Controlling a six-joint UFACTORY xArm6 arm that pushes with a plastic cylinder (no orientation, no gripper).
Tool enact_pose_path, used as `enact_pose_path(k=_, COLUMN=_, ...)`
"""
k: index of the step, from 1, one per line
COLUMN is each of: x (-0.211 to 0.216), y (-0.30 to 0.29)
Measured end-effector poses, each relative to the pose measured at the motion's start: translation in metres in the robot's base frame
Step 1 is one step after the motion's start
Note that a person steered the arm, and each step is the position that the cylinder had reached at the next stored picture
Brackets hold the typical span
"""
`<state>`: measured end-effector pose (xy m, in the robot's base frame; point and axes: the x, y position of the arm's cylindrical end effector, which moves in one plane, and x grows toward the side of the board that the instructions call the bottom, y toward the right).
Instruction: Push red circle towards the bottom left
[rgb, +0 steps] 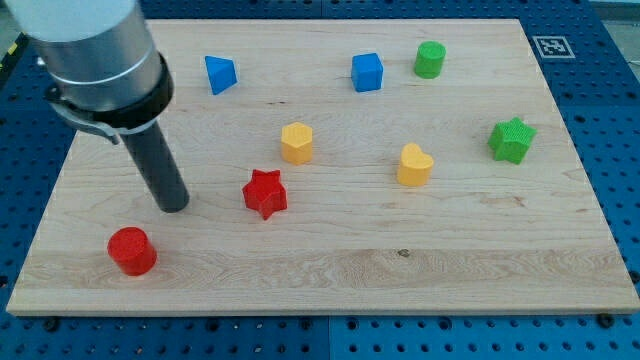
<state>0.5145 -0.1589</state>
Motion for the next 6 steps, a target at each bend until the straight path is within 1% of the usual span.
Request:
enact_pose_path(k=1, x=0.025, y=0.000)
enact_pose_path(k=3, x=0.034, y=0.001)
enact_pose_path(k=5, x=0.039, y=-0.033)
enact_pose_path(k=6, x=0.039, y=-0.035)
